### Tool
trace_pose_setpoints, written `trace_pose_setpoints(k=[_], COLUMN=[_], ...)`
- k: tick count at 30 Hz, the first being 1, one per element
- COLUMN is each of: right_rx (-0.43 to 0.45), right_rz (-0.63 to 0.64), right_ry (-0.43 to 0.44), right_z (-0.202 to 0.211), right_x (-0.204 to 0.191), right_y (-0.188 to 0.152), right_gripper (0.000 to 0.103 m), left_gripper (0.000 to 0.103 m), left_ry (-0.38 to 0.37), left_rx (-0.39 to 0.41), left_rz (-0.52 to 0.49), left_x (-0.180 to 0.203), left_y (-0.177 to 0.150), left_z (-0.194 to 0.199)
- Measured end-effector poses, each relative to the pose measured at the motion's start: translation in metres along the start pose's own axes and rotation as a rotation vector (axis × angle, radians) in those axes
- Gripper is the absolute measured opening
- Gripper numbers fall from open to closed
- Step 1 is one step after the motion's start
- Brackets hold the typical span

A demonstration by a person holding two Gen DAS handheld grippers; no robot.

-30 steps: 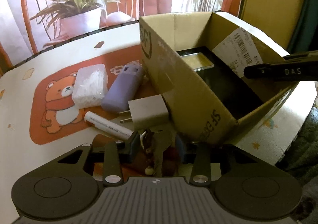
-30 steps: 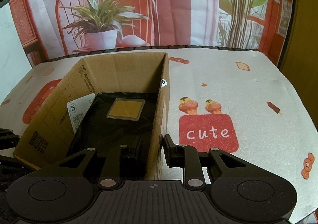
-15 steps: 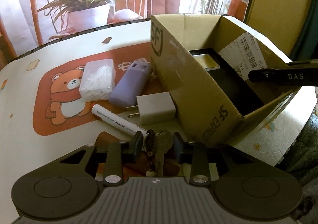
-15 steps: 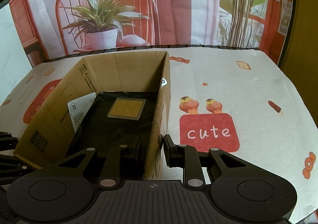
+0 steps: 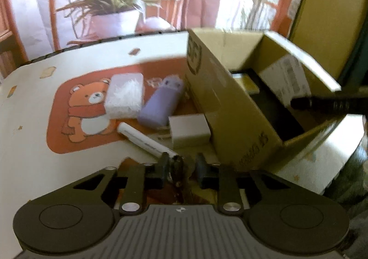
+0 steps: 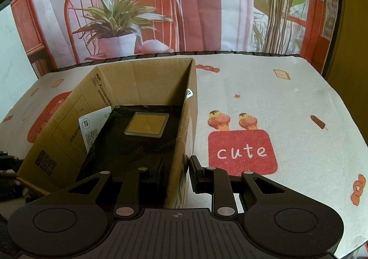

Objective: Organize rigid objects
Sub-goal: 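Grasp the black keys among the items with the left gripper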

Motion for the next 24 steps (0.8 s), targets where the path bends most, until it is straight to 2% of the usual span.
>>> trace_pose_setpoints(k=[4,6,13,16,20,24], right_rx=[0.001,0.001,0.0,0.0,0.0,0.001], right_rz=[0.0,0.001,0.0,0.0,0.0,0.001], right_ry=[0.0,0.0,0.0,0.0,0.0,0.0], right_z=[0.0,0.0,0.0,0.0,0.0,0.0], right_x=[0.0,0.0,0.0,0.0,0.0,0.0], right_y=[0.0,0.0,0.0,0.0,0.0,0.0], right_gripper=[0.023,0.023,0.023,0.023,0.023,0.023], left_gripper=[0.009,0.001,0.001,0.002,0.009,0.01], left_ry=[0.034,0.04,0.04,0.024,-0.002,-0.001], left_rx=[0.024,0.029,0.055,0.031,-0.009,-0.06], left_rz=[0.054,0.088,0.138,0.128,0.084,0.063], left_x=[-0.01,-0.016,-0.027,-0.026,-0.017,-0.013], left_y=[0.002,0.002,0.006,0.006,0.003,-0.001], left_z=[0.006,0.007,0.013,0.011,0.008,-0.001])
Point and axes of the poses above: each gripper's, at about its wrist camera, not at the fingertips, and z roughly against the way its jaws point, x to its right, y to its top, the point moved 1 cm from there along -z, roughly the way its jaws point, and after that the axes turned 1 degree about -z, right-handed, at the moved point
